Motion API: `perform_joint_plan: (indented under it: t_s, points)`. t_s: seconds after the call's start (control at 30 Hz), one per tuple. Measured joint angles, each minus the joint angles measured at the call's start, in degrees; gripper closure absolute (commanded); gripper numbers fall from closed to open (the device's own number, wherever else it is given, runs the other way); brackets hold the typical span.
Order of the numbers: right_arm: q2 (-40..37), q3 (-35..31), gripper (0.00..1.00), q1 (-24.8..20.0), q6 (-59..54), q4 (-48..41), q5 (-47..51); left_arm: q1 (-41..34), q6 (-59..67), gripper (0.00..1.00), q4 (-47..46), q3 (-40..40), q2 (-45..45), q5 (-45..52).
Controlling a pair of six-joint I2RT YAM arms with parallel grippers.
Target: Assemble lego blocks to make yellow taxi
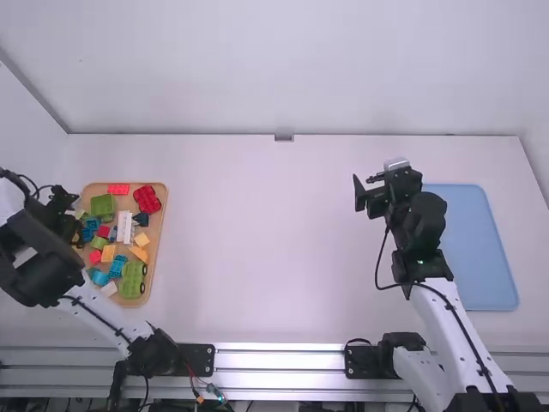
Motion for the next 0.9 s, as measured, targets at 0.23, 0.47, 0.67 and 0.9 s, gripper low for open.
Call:
perform_joint_plan:
  t_s: [0.23, 0.47, 0.67, 0.9]
  points:
    - [0.0, 0.0, 0.01, 0.0, 0.07, 1.75, -0.04, -8.33, -5.95, 0.98, -0.57, 5.22, 0.0, -0.68]
    - [0.0, 0.0, 0.01, 0.0, 0.11, 2.99, -0.02, -26.45, -7.15, 0.98, 4.2, 5.25, 0.0, -1.53]
    - [0.0, 0.0, 0.01, 0.0, 3.06, 3.72, 0.0, -44.41, -4.55, 0.98, 5.88, 5.25, 0.0, -1.92]
    - [0.0, 0.0, 0.01, 0.0, 5.57, 4.07, -0.09, -62.45, -2.08, 0.98, 8.0, 5.25, 0.0, 3.34]
